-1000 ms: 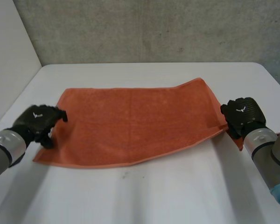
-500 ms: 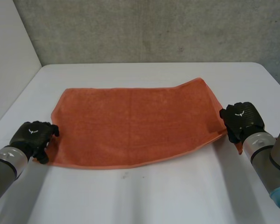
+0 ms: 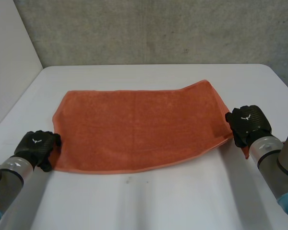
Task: Fold the laundry
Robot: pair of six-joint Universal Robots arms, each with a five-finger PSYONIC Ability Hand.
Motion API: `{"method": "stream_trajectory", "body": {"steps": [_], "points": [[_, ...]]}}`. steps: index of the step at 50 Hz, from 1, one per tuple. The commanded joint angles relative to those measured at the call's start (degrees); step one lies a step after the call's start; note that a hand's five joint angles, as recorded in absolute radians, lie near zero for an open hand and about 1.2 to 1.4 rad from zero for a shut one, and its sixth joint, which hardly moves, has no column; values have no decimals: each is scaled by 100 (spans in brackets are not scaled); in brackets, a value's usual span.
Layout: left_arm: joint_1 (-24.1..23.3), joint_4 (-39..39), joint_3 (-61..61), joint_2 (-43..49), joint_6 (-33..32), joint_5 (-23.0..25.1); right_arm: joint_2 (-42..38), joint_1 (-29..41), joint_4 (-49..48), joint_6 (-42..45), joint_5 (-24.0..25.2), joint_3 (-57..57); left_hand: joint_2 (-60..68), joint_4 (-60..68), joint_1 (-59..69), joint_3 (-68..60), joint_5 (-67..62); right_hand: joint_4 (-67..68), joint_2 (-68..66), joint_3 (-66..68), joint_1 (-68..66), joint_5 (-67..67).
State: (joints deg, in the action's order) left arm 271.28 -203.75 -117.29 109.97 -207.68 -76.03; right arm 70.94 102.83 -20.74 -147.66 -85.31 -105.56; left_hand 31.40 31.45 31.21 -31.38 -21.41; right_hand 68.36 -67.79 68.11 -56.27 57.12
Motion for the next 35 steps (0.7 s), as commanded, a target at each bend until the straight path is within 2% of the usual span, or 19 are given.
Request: {"method": "stream_trajectory", "body": {"steps": [1,24,35], "points": [[4,-182,-13,78,0,1,-1,9,0,0,24,0,438,433,458,-441,-437,1164,-1221,1189,-2373,1288],[4,-586,154,280,0,1,-27,45,9,0,15,-44,909,904,929,-912,-908,1164,-1221,1189,-2373,1288],[4,-578,286,464,0,-8,-36,45,9,0,15,-53,1665,1660,1685,-1668,-1664,1164,-1221,1189,-2373,1288]]}}
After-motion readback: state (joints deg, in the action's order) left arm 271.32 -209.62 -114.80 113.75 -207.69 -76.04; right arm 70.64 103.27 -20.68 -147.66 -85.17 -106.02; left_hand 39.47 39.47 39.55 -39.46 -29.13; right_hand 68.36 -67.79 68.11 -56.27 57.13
